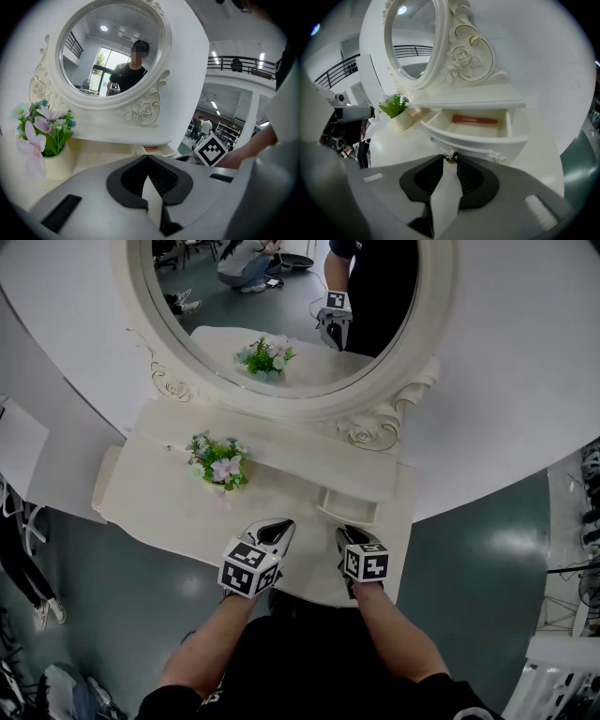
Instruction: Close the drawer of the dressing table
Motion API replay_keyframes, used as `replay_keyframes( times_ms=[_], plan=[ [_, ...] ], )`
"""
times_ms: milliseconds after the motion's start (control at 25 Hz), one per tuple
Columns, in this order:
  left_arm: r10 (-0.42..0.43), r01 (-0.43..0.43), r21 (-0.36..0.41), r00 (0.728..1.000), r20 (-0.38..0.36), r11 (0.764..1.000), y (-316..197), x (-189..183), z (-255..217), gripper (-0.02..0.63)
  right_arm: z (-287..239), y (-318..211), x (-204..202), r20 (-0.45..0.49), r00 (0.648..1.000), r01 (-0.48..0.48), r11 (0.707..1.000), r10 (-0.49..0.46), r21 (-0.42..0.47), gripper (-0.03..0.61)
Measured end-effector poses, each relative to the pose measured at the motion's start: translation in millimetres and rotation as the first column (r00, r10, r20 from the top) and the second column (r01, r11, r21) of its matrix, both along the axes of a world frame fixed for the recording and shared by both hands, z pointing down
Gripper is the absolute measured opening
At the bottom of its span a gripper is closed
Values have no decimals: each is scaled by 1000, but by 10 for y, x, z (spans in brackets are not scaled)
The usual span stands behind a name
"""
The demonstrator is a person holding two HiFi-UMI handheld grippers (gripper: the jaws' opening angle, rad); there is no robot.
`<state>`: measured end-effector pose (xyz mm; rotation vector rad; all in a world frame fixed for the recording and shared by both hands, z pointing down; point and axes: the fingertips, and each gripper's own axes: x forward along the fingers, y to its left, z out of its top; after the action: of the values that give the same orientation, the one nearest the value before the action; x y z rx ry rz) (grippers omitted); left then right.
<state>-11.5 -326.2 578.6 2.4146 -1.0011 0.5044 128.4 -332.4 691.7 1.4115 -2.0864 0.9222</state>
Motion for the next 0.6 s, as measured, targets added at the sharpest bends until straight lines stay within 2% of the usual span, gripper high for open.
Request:
replay_keyframes(
  times_ms=[360, 600],
  plan=[
    [0, 0, 8, 1000, -13, 1000, -37, 17, -46, 6, 11, 5, 2, -3, 1000, 28, 999, -28, -23, 95],
    [3, -3, 12, 1000, -16, 1000, -59, 46, -76, 5, -98, -74, 42, -1, 1000, 30, 1000, -30, 0, 94]
  ],
)
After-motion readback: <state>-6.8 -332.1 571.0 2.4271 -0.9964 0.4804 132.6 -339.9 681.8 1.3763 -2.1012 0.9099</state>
